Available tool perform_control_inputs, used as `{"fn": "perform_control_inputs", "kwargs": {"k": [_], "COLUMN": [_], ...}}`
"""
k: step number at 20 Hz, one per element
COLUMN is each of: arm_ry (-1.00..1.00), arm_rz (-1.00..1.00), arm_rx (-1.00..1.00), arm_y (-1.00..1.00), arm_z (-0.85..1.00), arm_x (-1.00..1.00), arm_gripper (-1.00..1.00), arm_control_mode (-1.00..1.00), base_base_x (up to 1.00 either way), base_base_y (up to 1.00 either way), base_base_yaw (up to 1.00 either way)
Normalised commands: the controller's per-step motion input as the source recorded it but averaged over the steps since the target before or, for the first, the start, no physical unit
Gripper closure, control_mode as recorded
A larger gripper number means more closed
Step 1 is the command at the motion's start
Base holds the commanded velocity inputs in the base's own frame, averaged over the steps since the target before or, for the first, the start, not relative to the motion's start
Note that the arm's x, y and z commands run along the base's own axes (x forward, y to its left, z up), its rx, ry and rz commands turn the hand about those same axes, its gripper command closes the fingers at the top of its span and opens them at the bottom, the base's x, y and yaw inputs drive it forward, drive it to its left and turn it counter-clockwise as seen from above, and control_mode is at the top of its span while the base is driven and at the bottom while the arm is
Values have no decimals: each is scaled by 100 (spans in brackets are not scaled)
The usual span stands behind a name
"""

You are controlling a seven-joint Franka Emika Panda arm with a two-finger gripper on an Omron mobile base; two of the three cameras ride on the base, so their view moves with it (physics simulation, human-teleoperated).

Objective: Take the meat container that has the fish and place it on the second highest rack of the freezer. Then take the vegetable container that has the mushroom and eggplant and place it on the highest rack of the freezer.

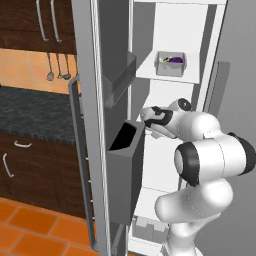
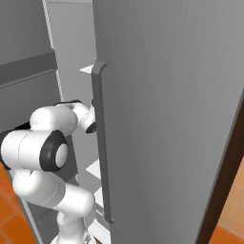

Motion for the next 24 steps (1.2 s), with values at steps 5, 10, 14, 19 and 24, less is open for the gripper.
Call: {"fn": "perform_control_inputs", "kwargs": {"k": [5, 10, 14, 19, 24], "arm_ry": [0, 2, -1, -11, -12], "arm_rz": [0, 0, 0, 0, 0], "arm_rx": [0, 0, 0, -4, 0], "arm_y": [-1, 0, 2, 26, 5], "arm_z": [0, 0, 51, 40, 83], "arm_x": [12, -4, -6, -63, -73], "arm_gripper": [-100, -100, -100, -100, -100], "arm_control_mode": [-100, -100, -100, -100, -100], "base_base_x": [0, 0, 0, 0, 0], "base_base_y": [0, 0, 0, 0, 0], "base_base_yaw": [0, 0, 0, 0, 0]}}
